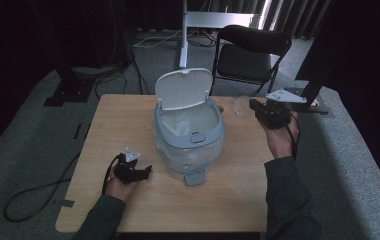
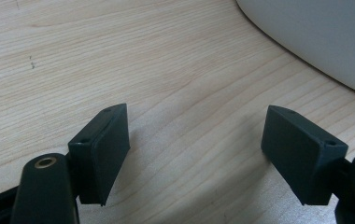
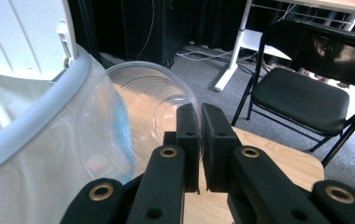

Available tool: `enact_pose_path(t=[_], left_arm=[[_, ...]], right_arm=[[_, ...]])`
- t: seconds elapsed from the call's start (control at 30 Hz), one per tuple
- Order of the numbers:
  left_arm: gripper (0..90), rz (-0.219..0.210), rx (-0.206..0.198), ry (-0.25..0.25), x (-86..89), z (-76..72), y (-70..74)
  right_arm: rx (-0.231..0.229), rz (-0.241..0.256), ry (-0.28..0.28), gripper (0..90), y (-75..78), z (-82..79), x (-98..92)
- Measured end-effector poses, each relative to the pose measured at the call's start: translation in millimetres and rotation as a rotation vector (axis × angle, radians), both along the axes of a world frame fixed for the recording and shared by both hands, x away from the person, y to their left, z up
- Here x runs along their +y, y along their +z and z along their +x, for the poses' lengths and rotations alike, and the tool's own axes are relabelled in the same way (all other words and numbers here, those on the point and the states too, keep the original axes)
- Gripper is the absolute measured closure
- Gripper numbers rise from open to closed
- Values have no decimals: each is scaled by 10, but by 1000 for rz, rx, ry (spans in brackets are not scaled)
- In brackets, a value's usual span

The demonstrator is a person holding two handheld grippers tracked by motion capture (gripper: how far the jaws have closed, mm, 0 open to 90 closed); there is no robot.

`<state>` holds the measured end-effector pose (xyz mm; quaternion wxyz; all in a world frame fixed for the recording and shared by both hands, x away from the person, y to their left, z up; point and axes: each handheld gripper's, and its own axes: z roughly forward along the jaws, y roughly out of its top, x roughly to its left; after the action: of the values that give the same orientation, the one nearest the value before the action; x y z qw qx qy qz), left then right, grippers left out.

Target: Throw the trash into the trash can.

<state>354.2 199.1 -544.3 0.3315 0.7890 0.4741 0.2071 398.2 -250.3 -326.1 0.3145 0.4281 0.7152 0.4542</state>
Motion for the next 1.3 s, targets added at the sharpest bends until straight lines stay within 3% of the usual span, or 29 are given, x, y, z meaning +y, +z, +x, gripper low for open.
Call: enact_pose_path(t=[1.3], left_arm=[[233, 0, 1, 1, -1, -1, 1]], right_arm=[[-102, -1, 124, 861, 412, -294, 248]])
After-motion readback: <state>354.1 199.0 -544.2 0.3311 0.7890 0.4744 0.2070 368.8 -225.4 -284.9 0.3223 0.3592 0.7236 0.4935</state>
